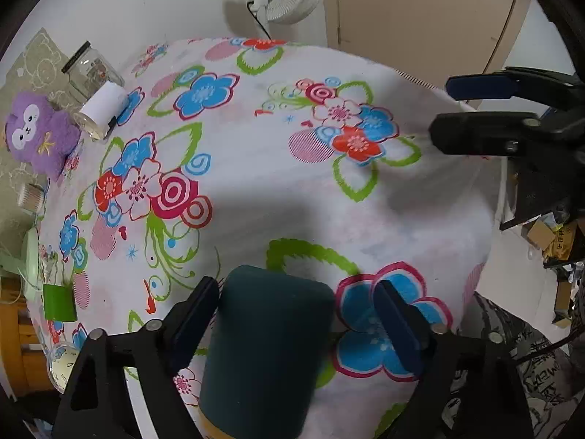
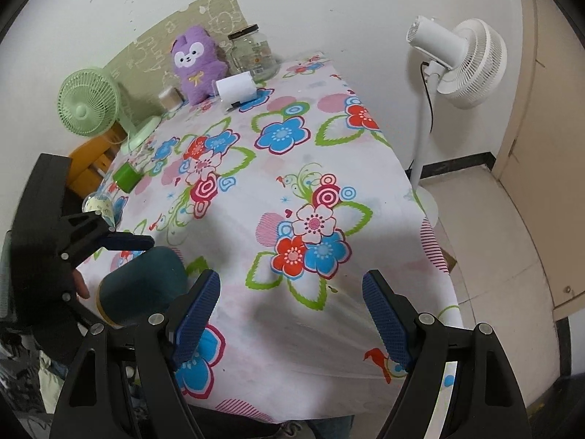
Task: Flip cup upside down
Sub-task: 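Grasp the teal cup with the left gripper while the right gripper releases it, then rotate the teal cup rim-down with the left gripper and lower it onto the table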
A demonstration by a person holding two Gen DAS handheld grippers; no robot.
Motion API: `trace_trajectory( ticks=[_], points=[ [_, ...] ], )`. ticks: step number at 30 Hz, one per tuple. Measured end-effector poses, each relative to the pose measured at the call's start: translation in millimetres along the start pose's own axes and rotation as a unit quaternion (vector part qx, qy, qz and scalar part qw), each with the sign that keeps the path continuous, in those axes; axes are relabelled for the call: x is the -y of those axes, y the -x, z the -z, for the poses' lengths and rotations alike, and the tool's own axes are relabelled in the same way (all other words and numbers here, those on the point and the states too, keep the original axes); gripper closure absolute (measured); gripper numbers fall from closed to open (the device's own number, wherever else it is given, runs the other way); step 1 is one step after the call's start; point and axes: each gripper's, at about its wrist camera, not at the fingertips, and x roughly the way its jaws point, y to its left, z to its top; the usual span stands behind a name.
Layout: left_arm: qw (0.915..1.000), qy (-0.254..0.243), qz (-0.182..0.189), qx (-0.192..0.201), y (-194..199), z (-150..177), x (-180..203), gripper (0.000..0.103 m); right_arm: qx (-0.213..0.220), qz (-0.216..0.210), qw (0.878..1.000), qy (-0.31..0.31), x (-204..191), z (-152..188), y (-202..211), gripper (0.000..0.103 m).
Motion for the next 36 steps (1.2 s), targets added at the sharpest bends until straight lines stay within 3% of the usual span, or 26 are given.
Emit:
trace_trajectory(
  ticks=[5,10,22,29,36],
  points=[
    [0.9999,0.008,0.004,-0.01,-4.5,-0.6,-4.5,0.034,-0.003,-0.003,1.0,-0.001,-1.1,0.1,-2.2,0.021],
    [0.9999,0.015,0.002,-0.002,-1.0,1.0,-5.3,0.034,-0.001,-0.008,1.0,0.004,-7.0,-1.6,-3.0,0.021],
    [0.9946,0.055,-0.015,0.087,57.5,17.9,-11.8,0.034,0.003,-0.017,0.999,0.036,-36.5,-6.7,-2.4,0.021],
    [0.9758,0.117,-0.051,0.177,107.4,42.3,-26.8,0.035,0.001,-0.02,0.998,0.053,-53.0,-9.2,-2.6,0.021],
    [0.9593,0.176,-0.063,0.212,132.5,69.1,-48.1,0.035,-0.004,-0.026,0.997,0.077,-76.1,-8.1,-7.7,0.021]
  ],
)
